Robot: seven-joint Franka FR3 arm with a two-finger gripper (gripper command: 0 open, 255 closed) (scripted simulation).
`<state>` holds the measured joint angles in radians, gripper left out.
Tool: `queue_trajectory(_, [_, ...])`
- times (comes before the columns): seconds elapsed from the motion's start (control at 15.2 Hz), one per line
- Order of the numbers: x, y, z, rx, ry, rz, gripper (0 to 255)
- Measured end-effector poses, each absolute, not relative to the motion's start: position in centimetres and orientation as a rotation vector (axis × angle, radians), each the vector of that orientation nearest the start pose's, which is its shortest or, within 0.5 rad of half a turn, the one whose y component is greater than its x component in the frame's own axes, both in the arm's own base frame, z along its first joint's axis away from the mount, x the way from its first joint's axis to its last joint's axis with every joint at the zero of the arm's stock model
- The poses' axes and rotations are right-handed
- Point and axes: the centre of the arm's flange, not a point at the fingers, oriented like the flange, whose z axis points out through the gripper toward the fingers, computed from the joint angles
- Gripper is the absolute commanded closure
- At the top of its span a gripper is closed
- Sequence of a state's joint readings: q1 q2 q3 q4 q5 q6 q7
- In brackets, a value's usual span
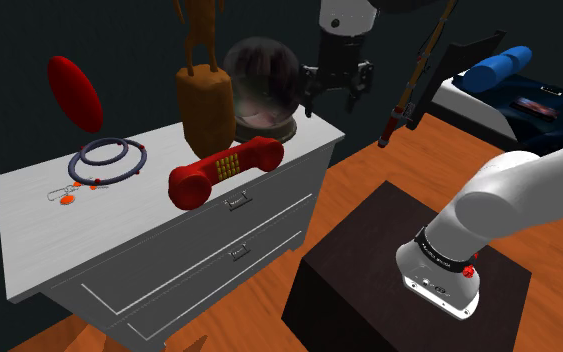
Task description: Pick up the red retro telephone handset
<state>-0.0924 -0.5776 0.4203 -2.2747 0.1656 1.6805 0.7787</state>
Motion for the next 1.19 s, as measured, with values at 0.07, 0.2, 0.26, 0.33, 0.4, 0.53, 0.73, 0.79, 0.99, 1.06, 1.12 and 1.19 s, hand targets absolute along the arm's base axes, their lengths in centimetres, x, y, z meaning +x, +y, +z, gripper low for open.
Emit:
queue_trajectory(0.07, [35.8, 17.2, 53.8, -3.091, 0.912, 0.038, 0])
queue_trajectory(0.2, [37.2, 19.2, 52.5, -3.062, 1.012, 0.059, 0])
queue_trajectory(0.26, [37.9, 20.1, 51.8, -3.047, 1.062, 0.07, 0])
queue_trajectory(0.33, [38.8, 20.8, 51.2, -3.03, 1.112, 0.08, 0])
queue_trajectory(0.4, [39.5, 21.7, 50.5, -3.013, 1.16, 0.091, 0])
queue_trajectory(0.53, [40.9, 23.5, 49.3, -2.977, 1.258, 0.112, 0])
queue_trajectory(0.73, [43.7, 25.8, 47.0, -2.915, 1.4, 0.144, 0])
queue_trajectory(0.79, [44.8, 26.8, 46.3, -2.893, 1.444, 0.154, 0])
queue_trajectory(0.99, [47.6, 28.5, 44.4, -2.819, 1.586, 0.186, 0])
queue_trajectory(1.06, [48.6, 29.3, 43.7, -2.794, 1.629, 0.196, 0])
queue_trajectory(1.12, [49.7, 29.9, 43.2, -2.767, 1.676, 0.207, 0])
queue_trajectory(1.19, [50.8, 30.3, 42.3, -2.739, 1.722, 0.217, 0])
